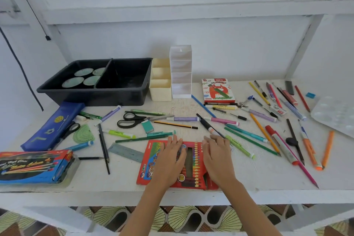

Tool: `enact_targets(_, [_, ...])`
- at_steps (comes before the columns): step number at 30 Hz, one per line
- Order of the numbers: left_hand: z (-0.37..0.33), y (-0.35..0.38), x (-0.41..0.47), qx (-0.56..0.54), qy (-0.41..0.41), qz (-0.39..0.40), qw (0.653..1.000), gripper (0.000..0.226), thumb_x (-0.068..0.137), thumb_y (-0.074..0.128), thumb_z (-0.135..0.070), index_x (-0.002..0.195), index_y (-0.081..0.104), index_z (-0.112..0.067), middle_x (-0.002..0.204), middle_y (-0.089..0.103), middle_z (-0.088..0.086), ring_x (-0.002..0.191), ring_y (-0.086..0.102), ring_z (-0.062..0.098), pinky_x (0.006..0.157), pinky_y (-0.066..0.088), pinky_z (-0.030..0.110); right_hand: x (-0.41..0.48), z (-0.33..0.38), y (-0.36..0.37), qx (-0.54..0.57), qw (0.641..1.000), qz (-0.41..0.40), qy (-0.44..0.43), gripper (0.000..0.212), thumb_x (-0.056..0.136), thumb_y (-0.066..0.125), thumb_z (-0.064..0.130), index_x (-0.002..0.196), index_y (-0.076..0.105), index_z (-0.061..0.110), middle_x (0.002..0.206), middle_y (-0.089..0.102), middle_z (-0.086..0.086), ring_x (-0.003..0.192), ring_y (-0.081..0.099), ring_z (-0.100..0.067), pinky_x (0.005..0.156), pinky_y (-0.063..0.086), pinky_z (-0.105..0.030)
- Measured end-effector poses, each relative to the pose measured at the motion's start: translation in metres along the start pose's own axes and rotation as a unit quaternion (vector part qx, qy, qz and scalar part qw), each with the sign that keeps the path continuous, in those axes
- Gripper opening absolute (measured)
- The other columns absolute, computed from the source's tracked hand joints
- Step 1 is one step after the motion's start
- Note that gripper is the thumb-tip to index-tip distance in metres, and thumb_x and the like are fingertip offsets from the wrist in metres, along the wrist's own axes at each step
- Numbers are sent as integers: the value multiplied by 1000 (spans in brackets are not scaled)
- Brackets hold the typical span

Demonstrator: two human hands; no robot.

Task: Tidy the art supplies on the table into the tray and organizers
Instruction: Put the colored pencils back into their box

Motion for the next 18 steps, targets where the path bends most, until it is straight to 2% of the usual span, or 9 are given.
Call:
enact_targets(2, [3,-14,-3,-90,-9,-43,995,42,100,38,-30,141,38,-23,151,26,-9,143,15,12,118,16,35,8,22,-5,22,998,-42,-39,28,98,42,21,116,62,11,117,56,-4,115,39,-17,101,31,-30])
enact_targets(3, [6,-22,-5,-116,-8,-69,991,39,99,41,-25,137,44,-21,146,35,-7,141,24,12,115,24,35,12,34,0,30,997,-35,-64,23,97,46,16,110,64,11,110,59,-3,110,43,-17,100,33,-29])
enact_targets(5, [14,-40,-9,-142,-8,-128,981,31,97,46,-16,127,54,-17,131,53,-2,126,45,14,105,39,35,24,56,20,34,993,9,-109,20,94,49,12,105,67,14,102,63,-1,103,47,-16,93,39,-29])
enact_targets(7, [27,-59,-14,-159,-20,-180,971,25,94,49,-11,117,59,-15,112,60,-2,108,54,13,93,46,33,35,77,43,22,986,54,-153,22,94,50,14,106,67,16,102,65,1,102,48,-15,90,39,-26])
enact_targets(9, [41,-74,-17,-169,-36,-212,962,21,93,50,-8,109,60,-16,102,60,-5,100,56,11,86,47,28,44,97,63,0,977,91,-191,23,95,49,16,109,67,17,105,65,1,103,48,-15,89,36,-26])
enact_targets(12, [63,-92,-22,-156,-58,-241,956,24,91,48,-4,107,61,-16,102,61,-6,98,55,8,86,44,21,55,116,87,-63,963,124,-231,25,96,46,18,112,65,16,110,62,-2,105,49,-19,91,38,-30])
enact_targets(15, [84,-105,-28,-160,-89,-256,949,29,90,47,1,108,62,-16,104,60,-9,101,53,5,88,40,16,65,121,101,-115,955,143,-233,26,97,45,22,115,64,19,114,57,-1,107,48,-18,90,37,-30])
enact_targets(18, [101,-116,-36,-145,-101,-277,944,29,89,49,3,108,63,-14,102,60,-9,99,53,3,85,38,9,72,121,105,-129,952,148,-233,22,94,53,23,112,65,23,112,58,2,105,50,-15,89,38,-29])
Point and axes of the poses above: each hand's wrist, its own x-axis towards the middle knuckle, its own y-axis out of the palm, z = x × y, the point moved 9 cm from there along x, towards the middle knuckle
